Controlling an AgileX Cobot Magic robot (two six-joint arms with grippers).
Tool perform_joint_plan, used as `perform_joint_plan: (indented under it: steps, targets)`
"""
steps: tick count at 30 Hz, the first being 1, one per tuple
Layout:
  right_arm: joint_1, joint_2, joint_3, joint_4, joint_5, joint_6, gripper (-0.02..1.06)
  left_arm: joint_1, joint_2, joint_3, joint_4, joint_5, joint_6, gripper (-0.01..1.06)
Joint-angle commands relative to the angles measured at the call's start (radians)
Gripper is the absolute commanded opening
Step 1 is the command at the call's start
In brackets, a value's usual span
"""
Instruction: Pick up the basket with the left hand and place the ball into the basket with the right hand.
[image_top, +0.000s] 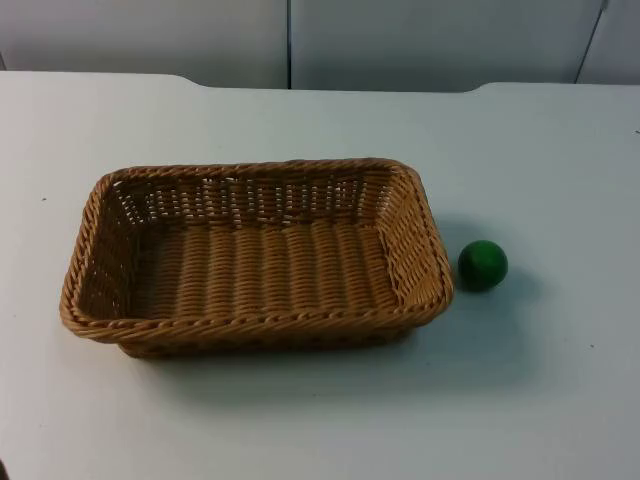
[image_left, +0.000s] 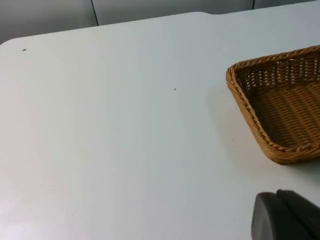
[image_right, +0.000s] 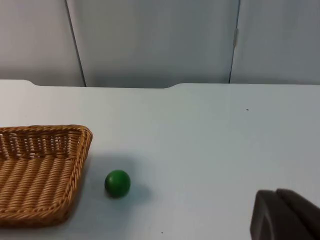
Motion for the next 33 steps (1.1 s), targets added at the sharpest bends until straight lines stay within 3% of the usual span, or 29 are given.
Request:
perform_joint_plan:
  steps: [1,4,7,8,9,12,18,22,23,27,33]
  targets:
    - [-0.006,-0.003,0.003,-0.002,-0.006,0.001,0.00,0.004,-0.004,0.001,-0.004,-0.009,-0.001,0.00]
    - [-0.006,-0.003,0.003,-0.002,-0.006,0.001,0.00,0.004,-0.003,-0.013,-0.072,-0.031,-0.008,0.00]
    - [-0.006,-0.003,0.003,-0.002,-0.006,0.001,0.00,0.004,0.005,-0.056,-0.342,-0.159,-0.030,0.00]
    - [-0.006,-0.003,0.003,-0.002,-0.006,0.001,0.00,0.004,0.005,-0.056,-0.342,-0.159,-0.030,0.00]
    - [-0.006,-0.003,0.003,-0.002,-0.006,0.001,0.00,0.004,0.034,-0.067,-0.465,-0.210,-0.030,0.00]
    - [-0.006,-0.003,0.003,-0.002,-0.006,0.001,0.00,0.004,0.144,-0.079,-0.587,-0.162,-0.042,0.00]
    - [-0.006,-0.003,0.003,-0.002,-0.006,0.001,0.00,0.004,0.399,-0.079,-0.670,-0.029,-0.057,0.00]
    - [-0.006,-0.003,0.003,-0.002,-0.006,0.001,0.00,0.004,0.711,-0.079,-0.726,0.030,0.088,0.00]
    - [-0.006,-0.003,0.003,-0.002,-0.006,0.001,0.00,0.004,0.711,-0.079,-0.726,0.030,0.088,0.00]
    - [-0.006,-0.003,0.003,-0.002,-0.006,0.001,0.00,0.004,0.961,-0.079,-0.736,-0.039,0.121,0.00]
    - [-0.006,-0.003,0.003,-0.002,-0.006,0.001,0.00,0.004,1.145,-0.079,-0.745,-0.168,0.158,0.00]
